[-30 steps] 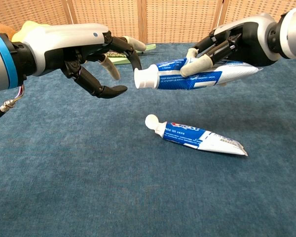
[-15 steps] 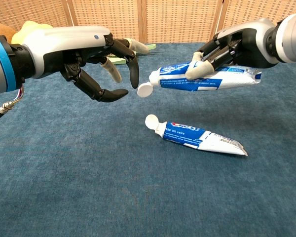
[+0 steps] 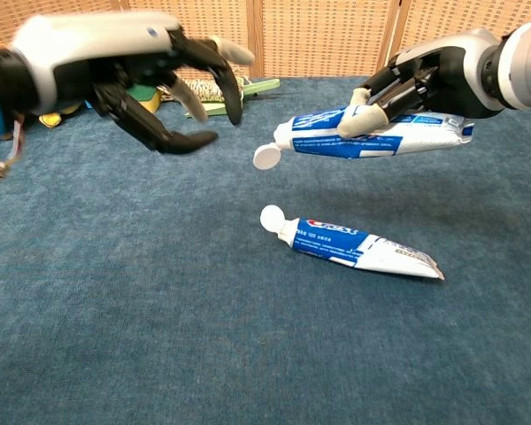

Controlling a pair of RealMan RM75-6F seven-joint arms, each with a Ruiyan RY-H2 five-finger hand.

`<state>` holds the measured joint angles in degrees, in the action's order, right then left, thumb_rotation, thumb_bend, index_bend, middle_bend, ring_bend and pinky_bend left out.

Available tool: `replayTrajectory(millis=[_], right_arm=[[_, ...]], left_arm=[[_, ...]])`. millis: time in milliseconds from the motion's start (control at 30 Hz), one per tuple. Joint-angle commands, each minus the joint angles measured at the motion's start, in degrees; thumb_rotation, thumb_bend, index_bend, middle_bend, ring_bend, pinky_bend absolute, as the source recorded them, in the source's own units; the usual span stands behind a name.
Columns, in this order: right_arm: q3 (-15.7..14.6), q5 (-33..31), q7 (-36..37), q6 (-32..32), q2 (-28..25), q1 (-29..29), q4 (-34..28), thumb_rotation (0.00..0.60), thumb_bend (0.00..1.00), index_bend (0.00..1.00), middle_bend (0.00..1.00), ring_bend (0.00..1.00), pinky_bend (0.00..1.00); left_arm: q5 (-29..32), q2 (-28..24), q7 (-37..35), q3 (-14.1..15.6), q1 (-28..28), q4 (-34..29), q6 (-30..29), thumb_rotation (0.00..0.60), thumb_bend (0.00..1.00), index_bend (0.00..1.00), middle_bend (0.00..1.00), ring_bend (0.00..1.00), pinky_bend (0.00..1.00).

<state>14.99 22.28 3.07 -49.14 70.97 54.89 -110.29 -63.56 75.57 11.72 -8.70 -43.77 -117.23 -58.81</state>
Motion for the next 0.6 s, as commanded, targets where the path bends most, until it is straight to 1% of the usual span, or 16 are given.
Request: replayTrajectory(millis=[33, 200, 367, 433, 500, 567, 600], right_arm=[[-0.10, 1.08, -0.17, -0.80, 0.06, -0.67, 0.04, 0.600, 0.58, 0.83, 0.74, 0.73, 0.73], [-0.46, 4.04, -0.41, -3.55, 2.00, -2.33, 1.87, 0.600, 0.57, 0.82, 0.73, 0.69, 0.68], [-1.12, 7.74, -0.81, -4.27, 3.81, -3.73, 4.94, 0.600, 0.52, 0.75, 0.67, 0.61, 0.55], [-1.59, 9.90, -1.13, -4.70, 4.59, -4.34, 6.52, 0.600, 0.52, 0.73, 0.65, 0.59, 0.50], [-2.40, 13.40, -1.41, -5.22, 5.73, -5.29, 9.03, 0.600, 0.51, 0.71, 0.63, 0.57, 0.44], [-2.59, 15.72, -0.51, -5.02, 6.38, -6.22, 10.71, 0.600, 0.49, 0.68, 0.59, 0.53, 0.36], [-2.68, 16.94, -0.11, -4.79, 6.59, -6.61, 11.42, 0.600, 0.49, 0.67, 0.58, 0.51, 0.34]], left_arm=[[-2.12, -3.53, -0.62, 0.06, 2.07, -2.26, -2.49, 0.600, 0.38, 0.40, 0.02, 0.00, 0.25], [-5.49, -10.47, -2.95, 1.72, 7.08, -5.20, -7.06, 0.600, 0.38, 0.40, 0.02, 0.00, 0.25], [-8.63, -15.89, -6.22, 3.63, 11.91, -6.30, -10.82, 0.600, 0.38, 0.39, 0.02, 0.00, 0.25], [-9.38, -17.46, -7.44, 4.36, 13.62, -6.20, -11.99, 0.600, 0.38, 0.39, 0.02, 0.00, 0.25], [-9.96, -19.26, -9.10, 5.54, 16.04, -5.83, -13.47, 0.600, 0.38, 0.39, 0.02, 0.00, 0.25], [-10.36, -20.39, -10.43, 6.30, 17.66, -5.51, -14.31, 0.600, 0.38, 0.39, 0.02, 0.00, 0.25], [-10.61, -20.80, -10.98, 6.53, 18.23, -5.35, -14.55, 0.600, 0.38, 0.39, 0.02, 0.00, 0.25]])
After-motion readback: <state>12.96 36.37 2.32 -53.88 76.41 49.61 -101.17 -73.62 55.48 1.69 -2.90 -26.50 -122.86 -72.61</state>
